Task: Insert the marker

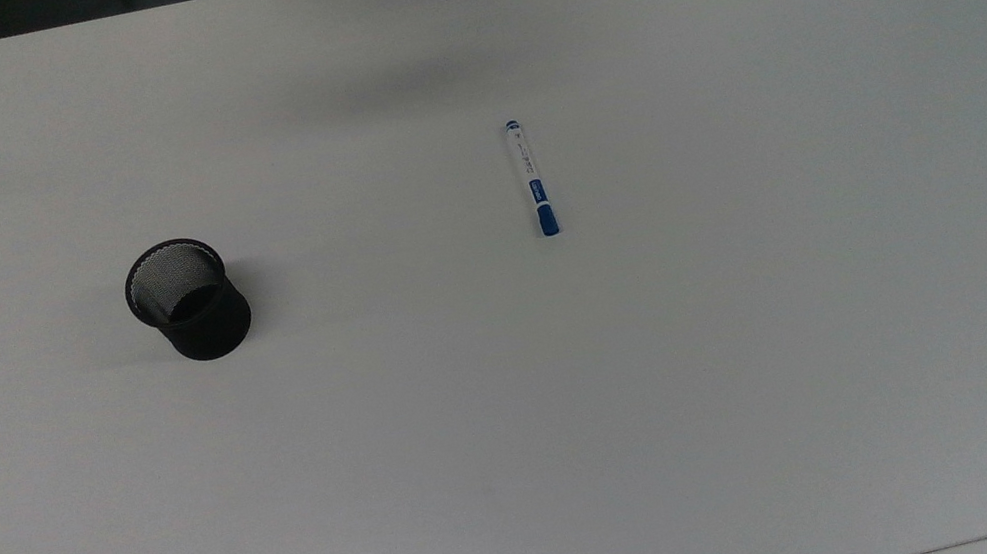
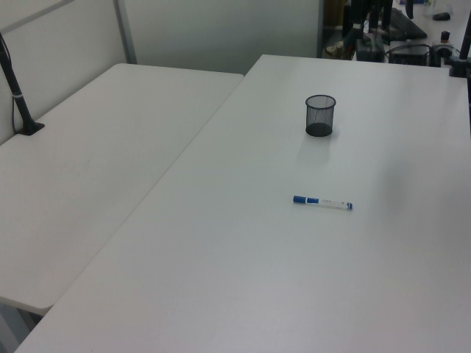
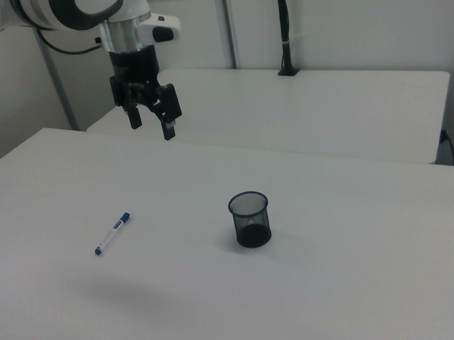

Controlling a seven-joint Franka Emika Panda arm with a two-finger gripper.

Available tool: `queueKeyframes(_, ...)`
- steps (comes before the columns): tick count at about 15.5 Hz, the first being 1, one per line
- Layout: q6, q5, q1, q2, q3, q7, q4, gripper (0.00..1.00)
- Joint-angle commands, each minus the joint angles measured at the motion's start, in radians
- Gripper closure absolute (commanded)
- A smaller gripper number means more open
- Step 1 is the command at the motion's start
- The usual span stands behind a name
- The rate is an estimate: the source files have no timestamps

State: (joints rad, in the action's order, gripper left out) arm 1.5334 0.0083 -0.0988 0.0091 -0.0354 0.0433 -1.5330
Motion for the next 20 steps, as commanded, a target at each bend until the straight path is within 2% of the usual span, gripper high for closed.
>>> queueKeyframes(1, -0.039, 0.001, 0.014, -0.011, 0.008, -0.016, -0.007, 0.00)
queueKeyframes(14, -0.033, 0.002, 0.047, -0.003, 0.009, -0.037, -0.010, 0.00)
queueKeyframes(20, -0.027, 0.002, 0.203, 0.003, 0.009, -0.037, -0.015, 0.00)
